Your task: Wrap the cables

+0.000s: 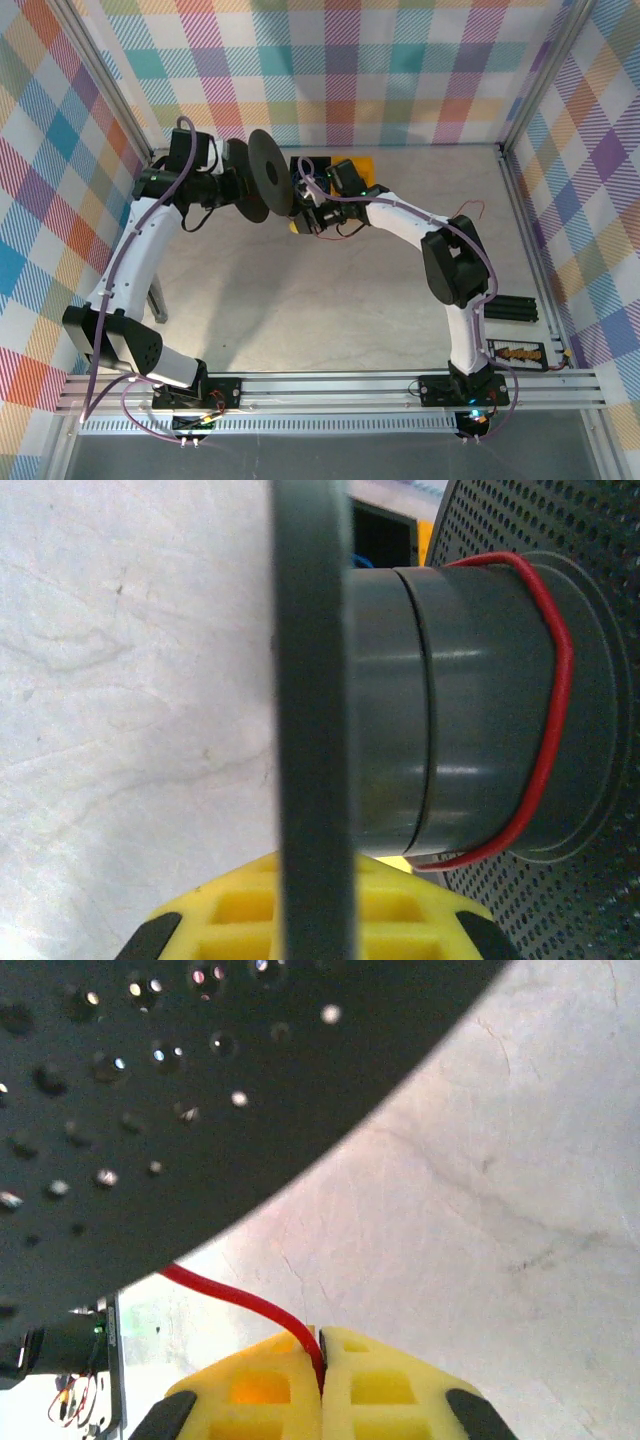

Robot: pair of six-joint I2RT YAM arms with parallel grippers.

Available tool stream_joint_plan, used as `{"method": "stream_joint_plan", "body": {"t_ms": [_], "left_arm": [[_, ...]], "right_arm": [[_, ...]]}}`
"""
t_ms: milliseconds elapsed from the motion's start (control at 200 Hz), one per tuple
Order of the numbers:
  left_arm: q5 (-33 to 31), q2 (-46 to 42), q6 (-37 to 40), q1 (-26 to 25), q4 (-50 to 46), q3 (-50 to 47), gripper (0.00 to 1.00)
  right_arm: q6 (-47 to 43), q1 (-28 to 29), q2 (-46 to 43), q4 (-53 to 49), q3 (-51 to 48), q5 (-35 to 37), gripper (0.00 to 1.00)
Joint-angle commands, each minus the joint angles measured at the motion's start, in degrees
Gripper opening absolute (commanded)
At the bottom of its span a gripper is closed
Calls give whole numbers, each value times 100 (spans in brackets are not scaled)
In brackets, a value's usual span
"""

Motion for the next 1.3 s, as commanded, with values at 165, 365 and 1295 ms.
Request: {"method": "stream_joint_plan", "body": {"t_ms": [165, 365, 1295], "left_arm": [[-31, -537, 142, 192, 329, 347, 0], [36, -451, 125, 224, 256, 426, 0], [-654, -443, 372, 224, -109, 354, 0]], "right_arm": [[-330, -242, -404, -390, -795, -92, 17], [-352, -304, -521, -330, -1172, -162, 32], [-911, -746, -1803, -456, -1800, -965, 87]]}}
